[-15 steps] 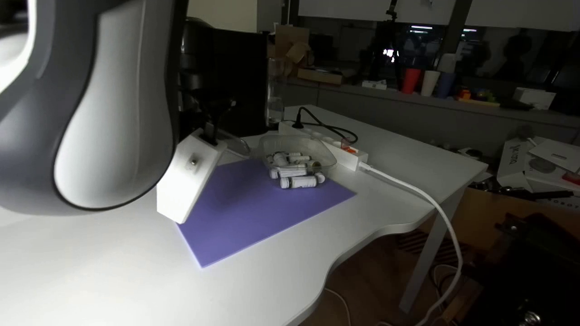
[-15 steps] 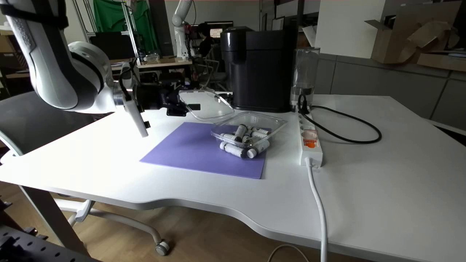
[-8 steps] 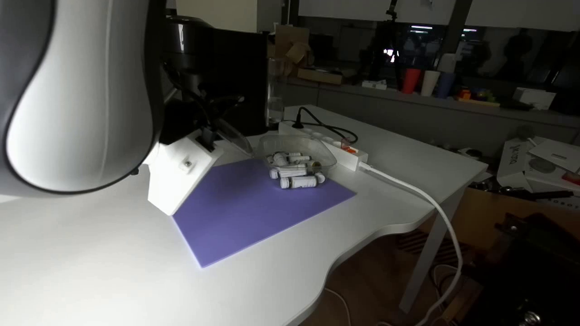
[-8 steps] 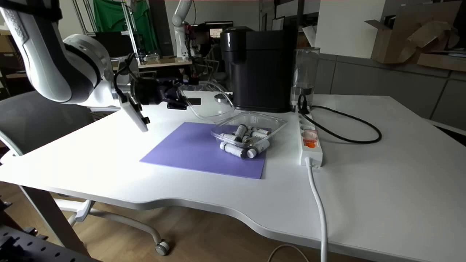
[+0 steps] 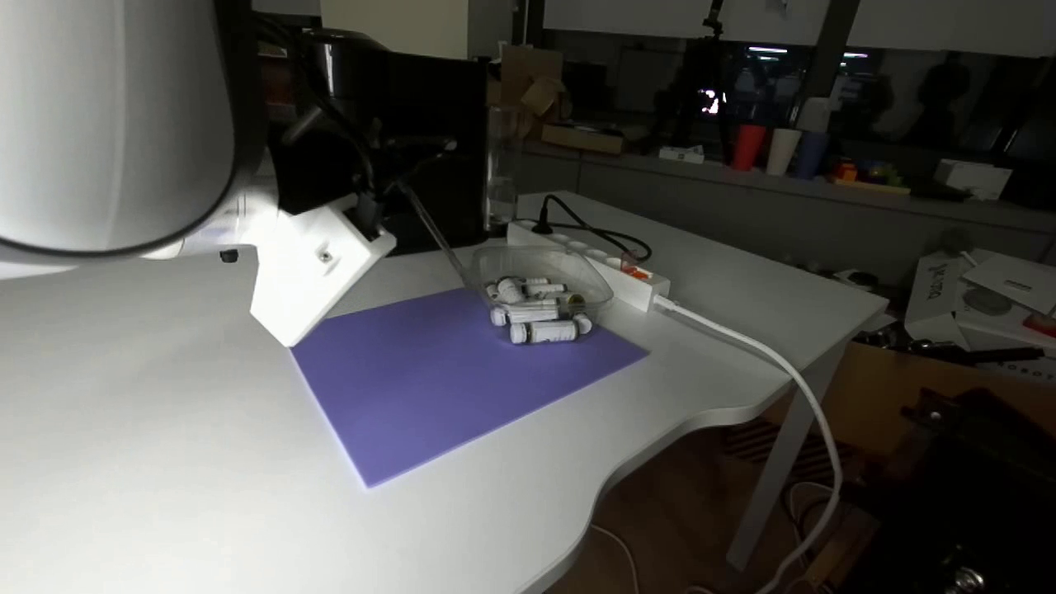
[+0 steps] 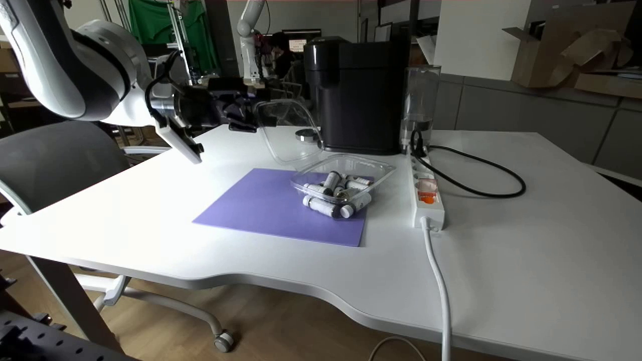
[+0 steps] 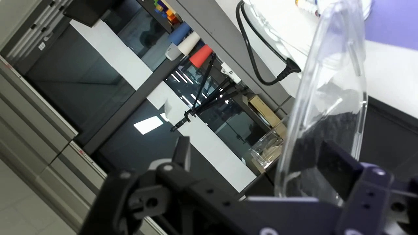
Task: Close the box
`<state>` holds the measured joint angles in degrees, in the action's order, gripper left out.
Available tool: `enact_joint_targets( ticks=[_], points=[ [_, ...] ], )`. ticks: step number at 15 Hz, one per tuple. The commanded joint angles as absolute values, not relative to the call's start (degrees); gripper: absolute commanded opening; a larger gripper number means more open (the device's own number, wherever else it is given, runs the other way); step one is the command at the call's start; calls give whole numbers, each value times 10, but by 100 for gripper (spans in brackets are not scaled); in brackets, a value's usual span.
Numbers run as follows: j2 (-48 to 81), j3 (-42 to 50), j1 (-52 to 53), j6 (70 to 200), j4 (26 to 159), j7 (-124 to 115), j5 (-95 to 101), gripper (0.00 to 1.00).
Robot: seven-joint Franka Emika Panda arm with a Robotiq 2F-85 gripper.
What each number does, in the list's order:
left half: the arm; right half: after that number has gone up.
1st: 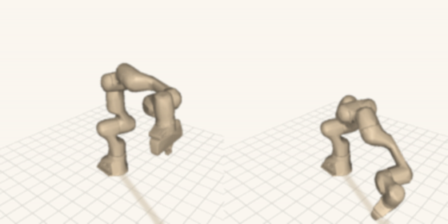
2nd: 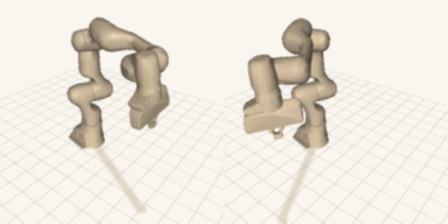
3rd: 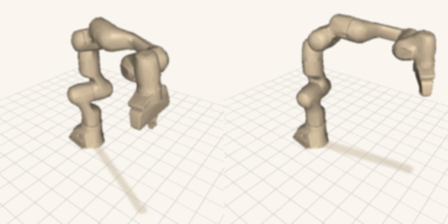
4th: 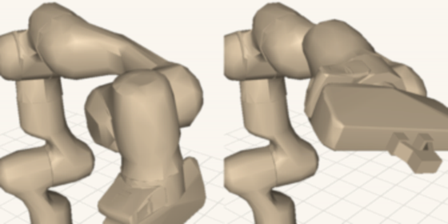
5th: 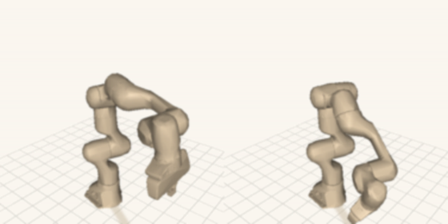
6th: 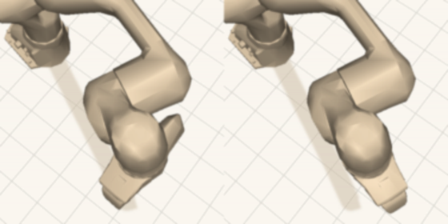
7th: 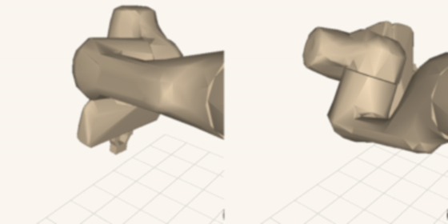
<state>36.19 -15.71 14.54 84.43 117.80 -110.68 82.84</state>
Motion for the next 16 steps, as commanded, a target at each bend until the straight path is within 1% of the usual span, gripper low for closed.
enact_joint_targets(
  ticks=[1,9,16],
  points=[
    [322,-147,143,847,1206,-1133,808,100],
    [291,-125,126,852,1224,-1140,791,100],
    [250,-104,90,869,1258,-1156,753,100]
  ],
)
